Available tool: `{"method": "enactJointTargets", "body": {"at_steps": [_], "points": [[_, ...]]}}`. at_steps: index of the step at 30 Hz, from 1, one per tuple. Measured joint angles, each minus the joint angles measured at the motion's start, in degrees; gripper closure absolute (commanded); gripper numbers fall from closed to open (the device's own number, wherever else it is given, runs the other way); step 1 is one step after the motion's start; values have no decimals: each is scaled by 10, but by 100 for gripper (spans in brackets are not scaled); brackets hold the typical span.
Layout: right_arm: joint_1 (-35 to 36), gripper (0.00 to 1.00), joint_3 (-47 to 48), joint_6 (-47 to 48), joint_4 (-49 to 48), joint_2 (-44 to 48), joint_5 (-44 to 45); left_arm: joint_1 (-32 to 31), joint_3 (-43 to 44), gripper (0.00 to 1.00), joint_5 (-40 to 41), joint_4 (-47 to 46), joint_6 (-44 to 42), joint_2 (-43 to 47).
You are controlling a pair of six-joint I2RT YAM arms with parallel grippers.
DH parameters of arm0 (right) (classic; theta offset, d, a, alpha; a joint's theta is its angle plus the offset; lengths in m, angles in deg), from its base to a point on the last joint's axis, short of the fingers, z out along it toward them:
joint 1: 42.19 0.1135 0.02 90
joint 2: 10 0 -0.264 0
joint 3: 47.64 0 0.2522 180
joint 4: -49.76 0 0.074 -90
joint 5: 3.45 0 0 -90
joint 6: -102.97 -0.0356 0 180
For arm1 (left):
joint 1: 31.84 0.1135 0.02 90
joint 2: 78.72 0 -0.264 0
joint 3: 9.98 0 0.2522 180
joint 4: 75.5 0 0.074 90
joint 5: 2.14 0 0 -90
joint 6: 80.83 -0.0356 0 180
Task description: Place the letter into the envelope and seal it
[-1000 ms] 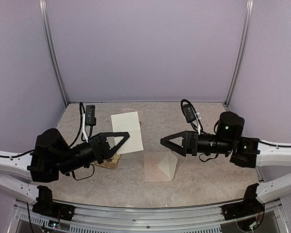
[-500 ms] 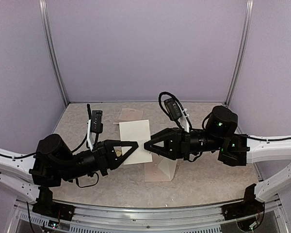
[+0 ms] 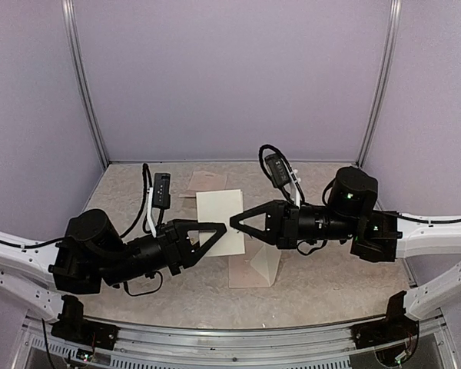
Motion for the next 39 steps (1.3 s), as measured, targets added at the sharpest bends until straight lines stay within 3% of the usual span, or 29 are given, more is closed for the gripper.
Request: {"method": "enactJointTargets", "body": {"at_steps": [2, 4, 8, 19, 39], "points": [[0, 100, 2, 2, 42, 13, 34, 2, 8, 55, 16, 21, 5, -7], [-5, 100, 3, 0, 94, 29, 70, 11, 9, 48, 26, 43, 23, -12], [-45, 100, -10, -21, 178, 62, 120, 50, 9, 44, 30, 81, 66, -32], [-140, 100, -122, -73, 303, 46, 155, 149, 9, 45, -8, 135, 158, -179], [-215, 100, -136, -42, 311, -88, 134, 194, 0, 55, -80, 95, 188, -347]]}}
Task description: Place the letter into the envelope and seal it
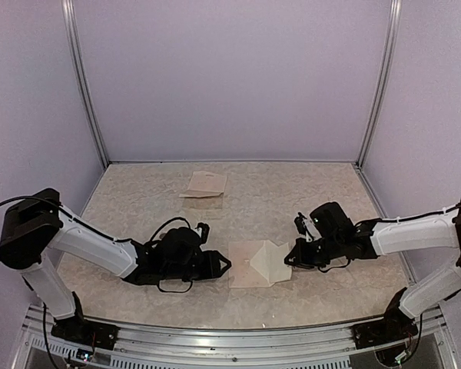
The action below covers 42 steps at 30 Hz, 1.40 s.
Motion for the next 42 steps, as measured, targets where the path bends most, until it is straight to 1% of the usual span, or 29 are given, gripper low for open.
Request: {"method": "enactJointTargets", "body": {"at_steps": [6, 17, 42], "points": [[-7, 100, 3, 11, 4, -39, -1, 3, 18, 58, -6, 1, -5, -45], [-7, 100, 14, 20, 5, -79, -8, 8, 42, 72, -30, -38, -7, -96], [-7, 100, 43, 21, -28, -137, -51, 10, 46, 74, -36, -51, -6, -107]]}}
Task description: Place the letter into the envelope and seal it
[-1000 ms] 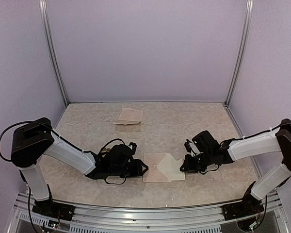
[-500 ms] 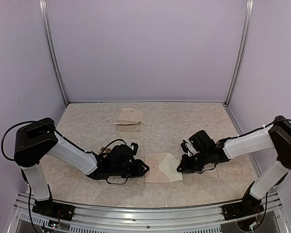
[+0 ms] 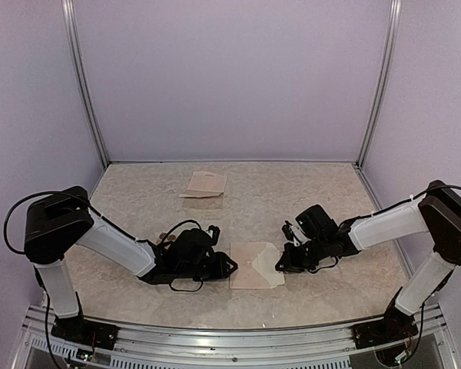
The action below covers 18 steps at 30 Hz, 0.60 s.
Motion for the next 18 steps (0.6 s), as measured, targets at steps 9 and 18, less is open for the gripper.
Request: {"method": "enactJointTargets", "body": {"at_steps": [9, 18], "points": [[0, 100, 10, 0, -9, -15, -10, 1, 11, 74, -9, -1, 0, -9], [1, 100, 8, -6, -2, 4, 9, 0, 9, 92, -11, 5, 1, -10]]}}
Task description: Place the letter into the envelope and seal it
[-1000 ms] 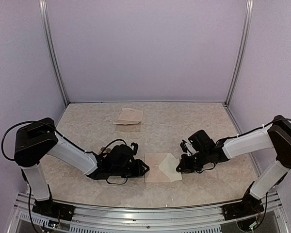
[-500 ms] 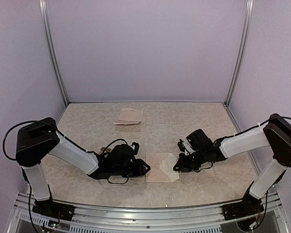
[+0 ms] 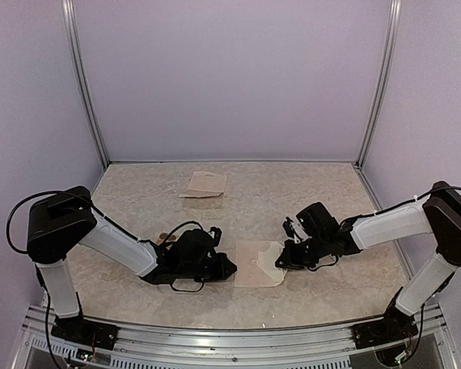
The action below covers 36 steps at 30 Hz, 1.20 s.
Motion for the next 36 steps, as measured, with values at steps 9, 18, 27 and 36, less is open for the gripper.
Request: {"method": "enactJointTargets", "body": {"at_steps": [9, 18, 27, 36], "points": [[0, 100, -40, -14, 17, 68, 31, -4, -11, 91, 5, -14, 8, 0], [5, 100, -52, 21, 7, 68, -7, -22, 20, 88, 13, 5, -24, 10], [23, 100, -49, 41, 3, 60, -21, -28, 56, 91, -9, -5, -36, -26], [26, 100, -49, 17, 25, 78, 10, -30, 56, 92, -13, -22, -29, -56]]}}
